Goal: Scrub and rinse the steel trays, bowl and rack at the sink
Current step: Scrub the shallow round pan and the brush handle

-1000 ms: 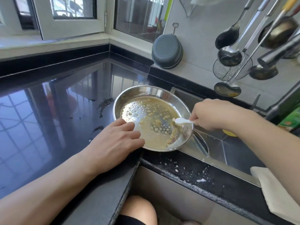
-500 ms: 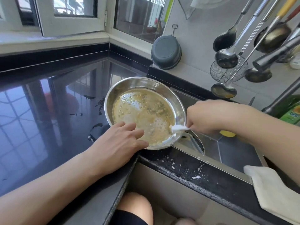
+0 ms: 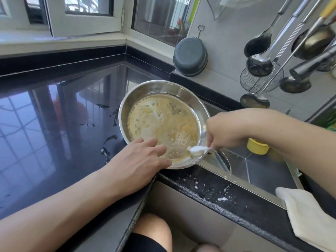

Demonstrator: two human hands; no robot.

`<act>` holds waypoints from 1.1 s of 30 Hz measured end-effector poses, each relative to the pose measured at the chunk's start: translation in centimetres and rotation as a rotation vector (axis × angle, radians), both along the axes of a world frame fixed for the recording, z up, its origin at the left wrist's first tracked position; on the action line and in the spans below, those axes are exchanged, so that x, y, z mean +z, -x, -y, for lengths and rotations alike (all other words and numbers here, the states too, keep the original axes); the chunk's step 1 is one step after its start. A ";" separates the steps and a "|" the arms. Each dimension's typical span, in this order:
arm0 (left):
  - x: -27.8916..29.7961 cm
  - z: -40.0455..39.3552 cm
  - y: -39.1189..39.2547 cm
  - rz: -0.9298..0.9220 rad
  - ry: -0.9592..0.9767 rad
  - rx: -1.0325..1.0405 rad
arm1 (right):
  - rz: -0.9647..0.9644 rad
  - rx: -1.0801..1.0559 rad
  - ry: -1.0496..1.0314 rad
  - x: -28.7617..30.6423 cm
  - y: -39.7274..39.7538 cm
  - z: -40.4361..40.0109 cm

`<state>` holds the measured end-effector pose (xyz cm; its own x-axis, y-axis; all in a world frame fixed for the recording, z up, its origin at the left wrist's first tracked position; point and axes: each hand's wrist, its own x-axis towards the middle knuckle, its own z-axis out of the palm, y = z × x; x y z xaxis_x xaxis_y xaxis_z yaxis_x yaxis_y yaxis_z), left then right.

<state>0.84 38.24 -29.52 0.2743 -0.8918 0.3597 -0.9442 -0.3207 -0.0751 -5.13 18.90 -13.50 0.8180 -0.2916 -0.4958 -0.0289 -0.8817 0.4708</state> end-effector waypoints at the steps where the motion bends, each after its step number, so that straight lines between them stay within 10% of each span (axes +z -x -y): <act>1: 0.0 0.0 0.0 0.003 -0.009 0.005 | 0.046 0.007 0.105 0.3 0.0 0.3; 6: -0.2 0.2 -0.1 0.007 -0.004 -0.005 | 0.122 0.062 0.238 -0.2 0.7 0.3; 12: -0.6 0.2 -0.3 0.010 0.035 -0.020 | -0.092 0.019 -0.280 -0.3 0.6 -1.1; 23: -1.4 -0.6 -1.1 -0.092 0.148 -0.041 | 0.212 -0.153 -0.096 -3.3 1.7 4.1; 28: 1.0 -2.5 -0.8 -0.442 0.333 0.364 | 0.362 -0.138 -0.120 -5.1 3.8 4.9; 33: 4.8 -1.2 -1.9 -1.522 0.480 0.810 | 0.443 -0.180 -0.252 -6.6 4.9 6.1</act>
<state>2.76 39.42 -24.68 0.8515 -0.2838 -0.4410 0.3019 -0.4224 0.8547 -10.04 12.77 -20.10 0.9126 -0.3632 -0.1876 -0.3380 -0.9285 0.1536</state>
